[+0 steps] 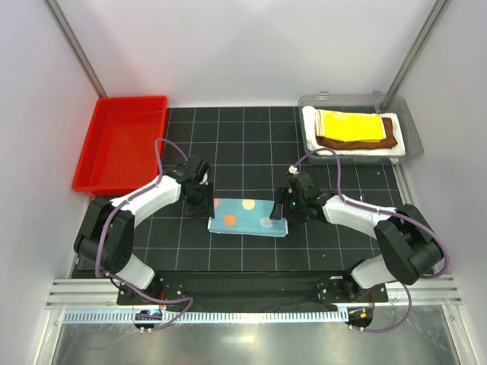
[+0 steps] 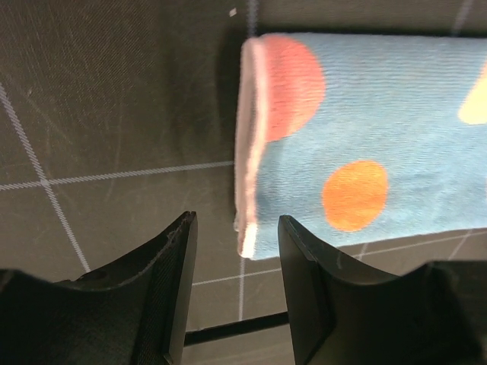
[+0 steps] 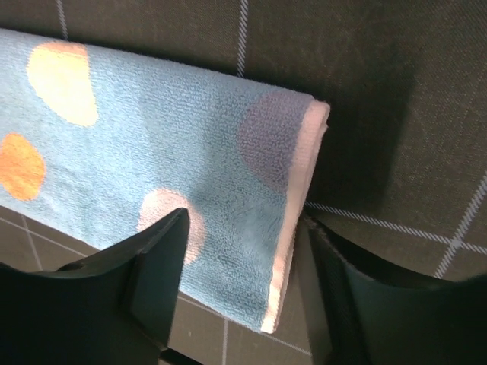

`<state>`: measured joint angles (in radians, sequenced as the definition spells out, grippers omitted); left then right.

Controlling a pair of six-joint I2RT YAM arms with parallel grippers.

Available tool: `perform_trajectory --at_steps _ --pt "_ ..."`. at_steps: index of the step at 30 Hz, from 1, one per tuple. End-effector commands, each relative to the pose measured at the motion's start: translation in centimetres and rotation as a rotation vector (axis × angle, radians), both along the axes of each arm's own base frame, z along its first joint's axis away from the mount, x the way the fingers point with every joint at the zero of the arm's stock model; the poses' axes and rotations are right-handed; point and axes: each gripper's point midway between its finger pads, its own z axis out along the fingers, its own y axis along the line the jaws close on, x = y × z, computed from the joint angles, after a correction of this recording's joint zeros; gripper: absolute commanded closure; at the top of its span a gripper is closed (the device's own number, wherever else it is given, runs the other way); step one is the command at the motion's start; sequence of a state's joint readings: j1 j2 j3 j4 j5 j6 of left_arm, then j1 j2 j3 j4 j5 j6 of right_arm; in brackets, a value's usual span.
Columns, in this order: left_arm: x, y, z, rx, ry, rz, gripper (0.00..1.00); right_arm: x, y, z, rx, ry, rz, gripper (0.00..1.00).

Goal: Fold and stack the towels
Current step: Neatly place the folded towel into the bin

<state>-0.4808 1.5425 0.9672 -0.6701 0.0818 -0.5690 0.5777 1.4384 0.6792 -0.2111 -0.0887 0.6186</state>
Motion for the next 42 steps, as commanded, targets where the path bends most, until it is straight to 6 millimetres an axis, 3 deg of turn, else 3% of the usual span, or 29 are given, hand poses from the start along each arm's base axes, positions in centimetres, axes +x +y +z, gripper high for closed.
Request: perform_trajectory --at_steps 1,11,14,17,21,22,23,31,34,37,40,41,42 --pt "-0.4 0.0 -1.4 -0.020 0.038 0.011 0.51 -0.7 0.5 -0.9 0.030 0.022 0.027 0.39" --pt "-1.5 0.0 -3.6 -0.032 0.088 0.034 0.57 -2.6 0.3 -2.9 0.040 0.063 0.039 0.65" --pt "-1.8 0.0 -3.8 -0.038 0.098 0.042 0.58 -2.6 1.0 -2.8 0.070 0.060 0.049 0.79" --pt "-1.8 0.0 -3.6 -0.043 0.086 0.050 0.58 -2.0 2.1 -1.3 0.083 0.012 0.076 0.99" --pt "-1.1 0.2 -2.3 -0.045 0.052 0.073 0.56 -1.1 2.8 0.6 0.020 -0.047 0.115 0.99" --pt "-0.9 0.3 -1.7 -0.047 0.036 0.072 0.55 -1.1 2.0 0.4 -0.046 -0.054 0.116 0.99" --pt "0.1 0.2 -0.7 -0.052 0.007 0.076 0.54 -0.6 2.4 1.2 -0.057 -0.078 0.128 0.99" --pt "3.3 4.4 4.2 0.094 -0.142 0.141 0.53 0.0 1.9 2.6 -0.230 -0.139 0.137 0.99" --pt "3.8 5.0 5.0 0.094 -0.167 0.151 0.53 0.6 2.0 3.4 -0.246 -0.160 0.142 0.99" --pt "4.2 5.5 5.5 0.090 -0.187 0.166 0.53 2.1 2.0 4.5 -0.289 -0.199 0.171 0.99" --pt "4.4 5.7 5.5 0.092 -0.187 0.163 0.53 4.6 2.0 5.9 -0.351 -0.220 0.209 0.99" --pt "4.5 5.7 5.6 0.087 -0.185 0.159 0.53 6.5 1.9 7.3 -0.342 -0.245 0.185 0.99" --pt "4.6 5.7 5.3 0.090 -0.178 0.154 0.53 7.3 1.7 7.0 -0.362 -0.234 0.204 0.99"
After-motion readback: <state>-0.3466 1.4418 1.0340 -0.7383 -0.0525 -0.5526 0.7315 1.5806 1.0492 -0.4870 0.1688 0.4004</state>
